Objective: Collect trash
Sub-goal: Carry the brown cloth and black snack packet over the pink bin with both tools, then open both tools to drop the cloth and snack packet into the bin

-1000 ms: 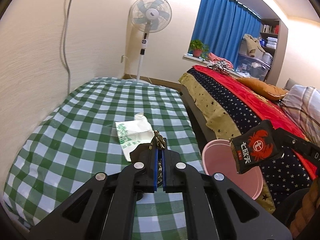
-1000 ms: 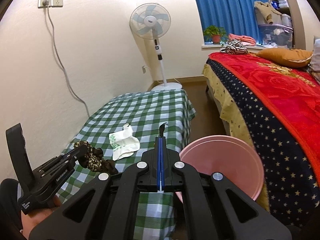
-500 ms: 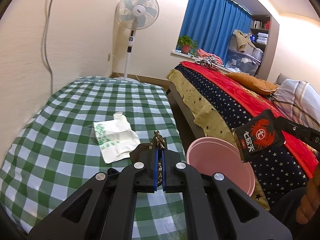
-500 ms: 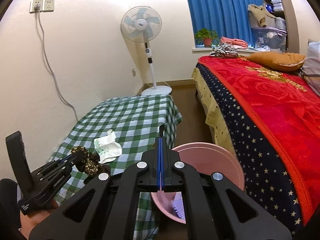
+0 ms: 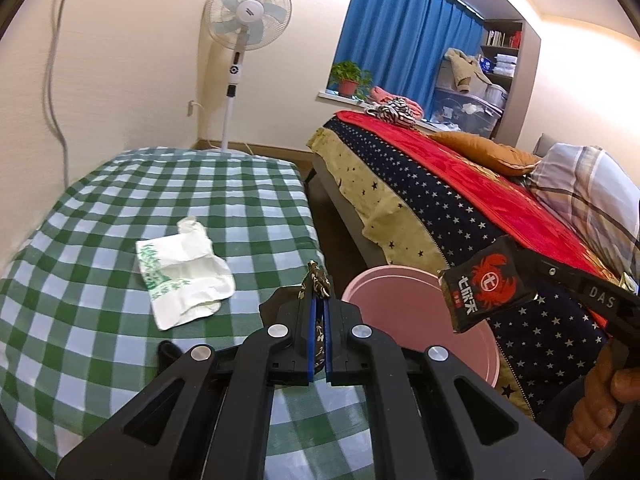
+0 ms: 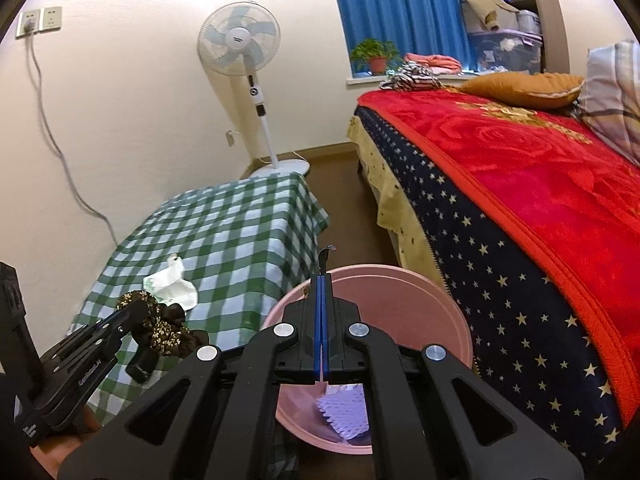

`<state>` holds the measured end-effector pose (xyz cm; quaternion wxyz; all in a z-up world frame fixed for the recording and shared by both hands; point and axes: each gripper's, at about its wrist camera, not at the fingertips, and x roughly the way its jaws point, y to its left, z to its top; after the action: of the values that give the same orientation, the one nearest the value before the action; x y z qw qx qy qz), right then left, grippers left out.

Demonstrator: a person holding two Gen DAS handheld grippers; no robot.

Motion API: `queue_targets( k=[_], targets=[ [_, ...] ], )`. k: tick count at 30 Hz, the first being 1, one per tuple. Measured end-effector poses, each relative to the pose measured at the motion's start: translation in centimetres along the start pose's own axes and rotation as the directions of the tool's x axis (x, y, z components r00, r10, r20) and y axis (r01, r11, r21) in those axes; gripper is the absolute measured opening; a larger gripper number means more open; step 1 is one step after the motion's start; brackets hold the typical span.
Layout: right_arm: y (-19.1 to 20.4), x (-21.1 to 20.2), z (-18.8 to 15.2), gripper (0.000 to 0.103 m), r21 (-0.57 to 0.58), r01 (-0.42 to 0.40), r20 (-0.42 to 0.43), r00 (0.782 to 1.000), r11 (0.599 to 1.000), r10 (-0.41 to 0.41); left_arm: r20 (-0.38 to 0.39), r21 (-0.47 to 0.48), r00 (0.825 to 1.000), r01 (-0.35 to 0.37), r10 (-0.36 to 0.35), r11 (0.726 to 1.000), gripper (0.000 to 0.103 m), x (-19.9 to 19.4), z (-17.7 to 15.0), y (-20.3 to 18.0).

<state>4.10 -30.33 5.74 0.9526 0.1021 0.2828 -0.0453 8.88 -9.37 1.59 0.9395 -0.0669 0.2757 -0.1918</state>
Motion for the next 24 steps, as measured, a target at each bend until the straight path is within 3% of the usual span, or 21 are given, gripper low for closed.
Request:
queue_targets(
  k=[24],
  targets=[
    [-2.3,2.1,0.1,0.0,0.054,0.086,-0.035,0.996,0.995,-0.084,-0.072,0.012,0.984,0.167,-0.166,0.986,0.003,5.8,-1.2,-4.5]
  ],
)
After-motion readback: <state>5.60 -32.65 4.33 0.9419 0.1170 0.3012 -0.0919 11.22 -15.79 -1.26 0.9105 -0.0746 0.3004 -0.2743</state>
